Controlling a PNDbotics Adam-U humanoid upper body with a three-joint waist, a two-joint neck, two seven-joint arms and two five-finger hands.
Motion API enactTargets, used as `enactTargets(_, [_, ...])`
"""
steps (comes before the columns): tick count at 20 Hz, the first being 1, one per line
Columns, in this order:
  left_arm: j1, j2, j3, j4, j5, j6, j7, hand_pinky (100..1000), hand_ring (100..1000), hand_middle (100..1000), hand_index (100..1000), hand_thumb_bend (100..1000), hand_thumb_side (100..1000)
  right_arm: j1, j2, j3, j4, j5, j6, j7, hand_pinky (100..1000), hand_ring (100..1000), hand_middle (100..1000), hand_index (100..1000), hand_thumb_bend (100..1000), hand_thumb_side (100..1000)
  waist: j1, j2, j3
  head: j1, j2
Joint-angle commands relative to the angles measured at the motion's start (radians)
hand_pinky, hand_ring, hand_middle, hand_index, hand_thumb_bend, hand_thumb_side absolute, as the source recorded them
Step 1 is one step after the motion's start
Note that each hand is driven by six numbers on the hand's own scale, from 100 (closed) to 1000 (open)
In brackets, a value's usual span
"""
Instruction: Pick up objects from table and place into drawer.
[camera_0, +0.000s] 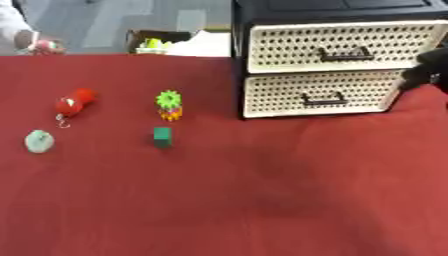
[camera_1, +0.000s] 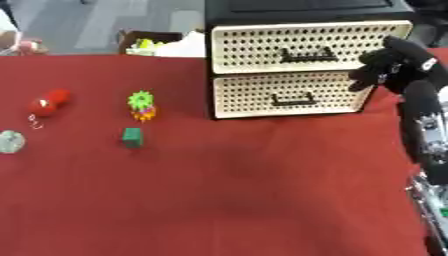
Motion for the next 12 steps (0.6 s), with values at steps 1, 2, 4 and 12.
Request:
enactTargets(1, [-0.008,0.015,0.009,-0.013,0.000,0.000,-0.002,666,746,754,828,100,961,-0.015,-0.061,-0.019,-0.017,0.029,0.016,-0.011,486,564,638,894,100,954,-0.001,-0.018,-0.001,-0.003,-0.011])
enactTargets(2, [-0.008,0.016,0.009,-0.013,0.000,0.001,-0.002,666,746,754,828,100,961,-0.017,-0.082,-0.025,-0.017,0.049,0.025,-0.014,469,546,618,895,100,967,-0.001,-0.018,-0.001,-0.004,-0.012])
enactTargets(4, [-0.008,0.017,0.008,-0.013,0.000,0.001,-0.003,666,746,754,828,100,961,-0.023,-0.132,-0.034,-0.017,0.098,0.041,-0.023,428,513,584,896,100,991,-0.002,-0.020,0.000,-0.008,-0.013])
enactTargets(12, [-0.006,0.019,0.006,-0.013,0.002,-0.001,-0.005,667,746,755,828,100,959,-0.028,-0.308,-0.027,-0.017,0.298,0.094,-0.102,100,125,181,871,100,1000,-0.002,-0.023,0.003,-0.025,-0.034])
